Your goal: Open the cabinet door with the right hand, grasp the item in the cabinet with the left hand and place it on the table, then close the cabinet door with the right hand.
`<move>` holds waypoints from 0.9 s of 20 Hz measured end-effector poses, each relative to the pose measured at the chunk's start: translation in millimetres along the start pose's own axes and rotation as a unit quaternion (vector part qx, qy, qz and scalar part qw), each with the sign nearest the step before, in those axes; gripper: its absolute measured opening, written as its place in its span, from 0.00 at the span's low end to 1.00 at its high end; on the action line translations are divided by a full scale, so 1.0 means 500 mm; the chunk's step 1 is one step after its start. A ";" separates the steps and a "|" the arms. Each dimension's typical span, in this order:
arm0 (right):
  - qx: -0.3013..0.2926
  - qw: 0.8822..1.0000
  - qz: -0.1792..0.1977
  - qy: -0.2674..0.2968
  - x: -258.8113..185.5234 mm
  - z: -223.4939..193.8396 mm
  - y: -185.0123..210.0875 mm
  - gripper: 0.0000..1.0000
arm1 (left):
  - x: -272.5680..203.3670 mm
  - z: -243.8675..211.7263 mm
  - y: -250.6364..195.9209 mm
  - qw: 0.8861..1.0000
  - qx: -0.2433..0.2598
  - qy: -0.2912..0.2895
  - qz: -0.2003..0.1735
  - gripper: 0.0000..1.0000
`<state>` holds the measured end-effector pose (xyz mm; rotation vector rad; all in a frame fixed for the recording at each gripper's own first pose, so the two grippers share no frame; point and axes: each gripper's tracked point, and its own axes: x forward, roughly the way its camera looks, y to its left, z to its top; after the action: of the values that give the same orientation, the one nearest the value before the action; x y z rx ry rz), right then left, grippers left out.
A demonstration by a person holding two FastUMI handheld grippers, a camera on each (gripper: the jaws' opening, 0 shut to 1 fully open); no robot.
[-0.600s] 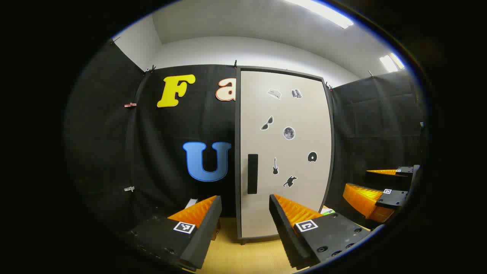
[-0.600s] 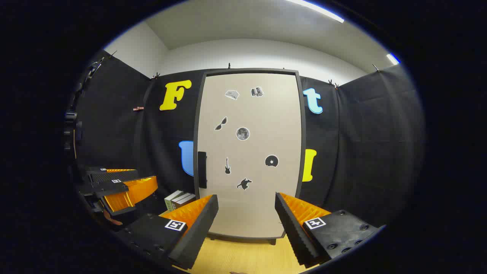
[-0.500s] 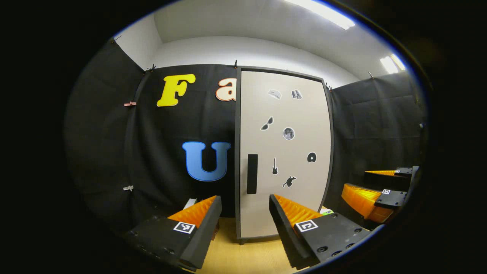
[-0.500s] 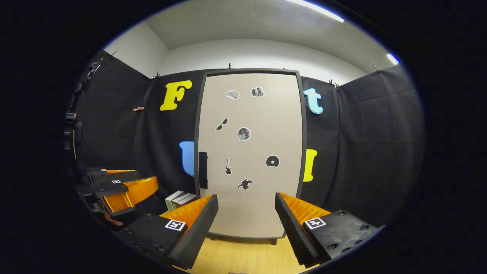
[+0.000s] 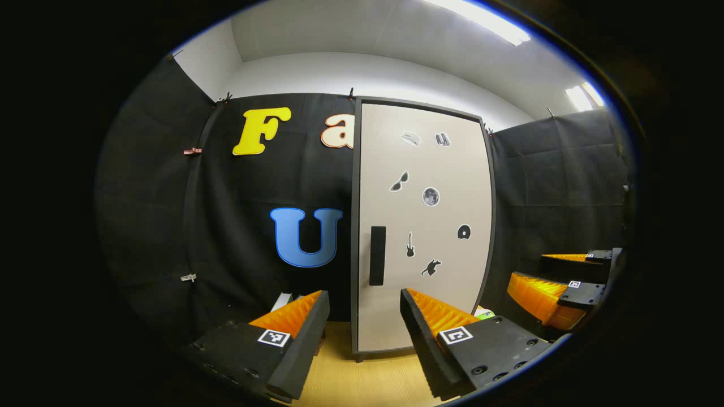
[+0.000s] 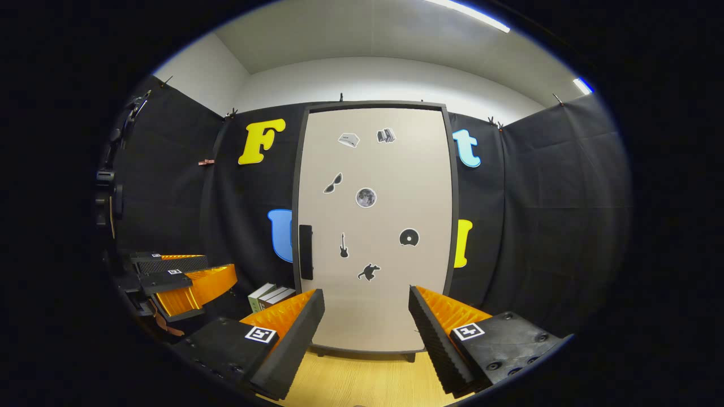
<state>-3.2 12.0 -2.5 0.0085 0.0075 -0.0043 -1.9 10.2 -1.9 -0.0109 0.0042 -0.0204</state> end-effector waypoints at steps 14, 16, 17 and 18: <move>-0.004 1.000 0.006 -0.023 0.080 0.024 0.134 0.96 | -0.030 0.023 0.105 1.000 0.008 -0.015 -0.020 0.81; -0.007 1.000 0.009 -0.025 0.120 0.021 0.170 0.97 | -0.036 0.023 0.126 0.999 0.011 -0.018 -0.024 0.81; -0.004 1.000 0.014 -0.023 0.142 0.018 0.190 0.97 | -0.042 0.021 0.133 0.999 0.011 -0.019 -0.029 0.81; 0.001 1.000 0.015 -0.017 0.169 0.008 0.208 0.97 | -0.045 0.020 0.138 0.999 0.011 -0.019 -0.037 0.81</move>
<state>82.0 115.7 1.9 0.0102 -0.0269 0.0254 -22.9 79.8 7.4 0.0098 -0.0346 -0.0945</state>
